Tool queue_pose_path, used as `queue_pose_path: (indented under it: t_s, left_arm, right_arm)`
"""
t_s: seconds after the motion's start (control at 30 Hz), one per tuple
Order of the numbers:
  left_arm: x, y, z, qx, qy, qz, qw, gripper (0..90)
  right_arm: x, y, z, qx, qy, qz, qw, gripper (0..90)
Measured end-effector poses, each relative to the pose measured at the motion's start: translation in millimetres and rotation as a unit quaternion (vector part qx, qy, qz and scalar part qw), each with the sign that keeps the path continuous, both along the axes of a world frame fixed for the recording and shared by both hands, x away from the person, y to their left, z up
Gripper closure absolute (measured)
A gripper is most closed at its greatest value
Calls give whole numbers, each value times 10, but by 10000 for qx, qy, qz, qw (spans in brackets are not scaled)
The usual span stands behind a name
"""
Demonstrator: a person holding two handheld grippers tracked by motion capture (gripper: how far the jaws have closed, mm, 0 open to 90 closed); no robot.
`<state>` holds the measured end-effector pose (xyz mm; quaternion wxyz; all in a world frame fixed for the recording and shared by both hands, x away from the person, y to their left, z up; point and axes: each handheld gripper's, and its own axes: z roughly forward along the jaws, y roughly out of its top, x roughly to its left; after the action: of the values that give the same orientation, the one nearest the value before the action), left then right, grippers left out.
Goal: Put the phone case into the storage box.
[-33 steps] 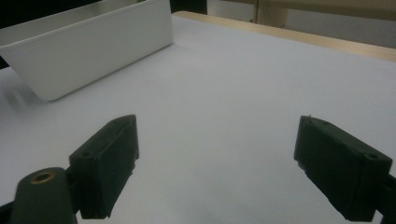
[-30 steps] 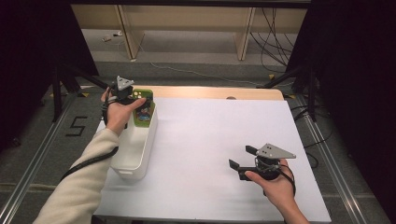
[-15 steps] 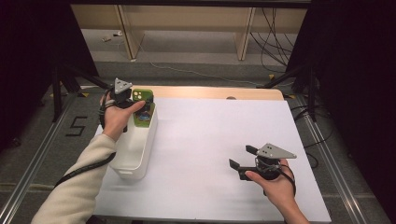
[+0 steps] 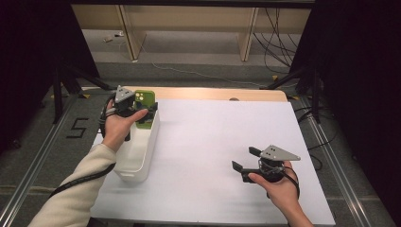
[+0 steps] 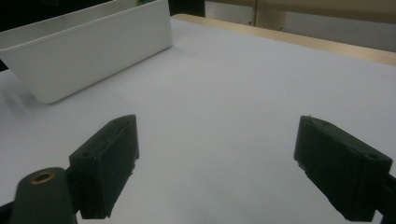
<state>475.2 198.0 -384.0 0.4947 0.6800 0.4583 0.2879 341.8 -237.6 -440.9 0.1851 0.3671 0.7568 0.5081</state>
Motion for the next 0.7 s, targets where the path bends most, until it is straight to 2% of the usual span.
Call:
queue_pose_path:
  t_s: [0.13,0.27,0.6,0.7]
  left_arm:
    - [-59,-22,3,-20,-35,-98,9999,71]
    - [-121,-31,2,-168,-36,-181,9997,92]
    - [-271,-67,-16,-103,-99,-305,9994,111]
    - [-341,-89,-40,-65,-86,-416,9991,117]
  right_arm:
    - [-1,-1,3,9,-2,-2,10000,151]
    - [-1,-1,6,13,-5,0,10000,151]
    - [-3,2,7,8,-4,5,10000,151]
    - [-2,1,10,14,-8,6,10000,151]
